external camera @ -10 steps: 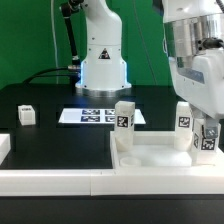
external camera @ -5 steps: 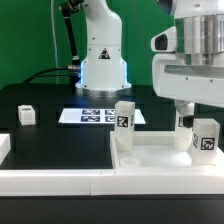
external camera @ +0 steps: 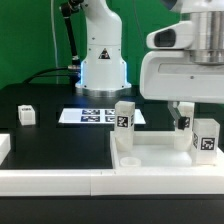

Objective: Assemble square table

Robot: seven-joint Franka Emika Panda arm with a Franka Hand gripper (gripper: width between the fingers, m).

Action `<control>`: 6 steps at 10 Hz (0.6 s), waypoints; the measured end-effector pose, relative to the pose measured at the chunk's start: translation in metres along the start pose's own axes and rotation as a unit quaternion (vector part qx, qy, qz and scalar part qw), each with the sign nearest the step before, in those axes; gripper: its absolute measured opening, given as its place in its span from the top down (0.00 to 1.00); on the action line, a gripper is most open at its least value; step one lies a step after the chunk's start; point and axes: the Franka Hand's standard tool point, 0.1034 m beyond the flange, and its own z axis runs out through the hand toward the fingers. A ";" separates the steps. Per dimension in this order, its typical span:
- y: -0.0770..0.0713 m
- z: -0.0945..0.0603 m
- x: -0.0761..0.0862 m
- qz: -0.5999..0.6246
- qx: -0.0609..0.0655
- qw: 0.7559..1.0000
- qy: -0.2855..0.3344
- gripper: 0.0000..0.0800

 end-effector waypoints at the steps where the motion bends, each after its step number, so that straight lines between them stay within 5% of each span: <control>1: -0.004 0.001 -0.002 -0.047 0.000 0.999 0.000 0.19; 5: 0.001 0.003 0.001 -0.088 0.005 0.996 0.017 0.23; 6: 0.001 0.004 0.001 -0.069 0.005 0.997 0.016 0.40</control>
Offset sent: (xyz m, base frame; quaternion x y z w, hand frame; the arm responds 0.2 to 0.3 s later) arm 0.0000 0.0000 0.0000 0.0000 0.0000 0.0000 1.0000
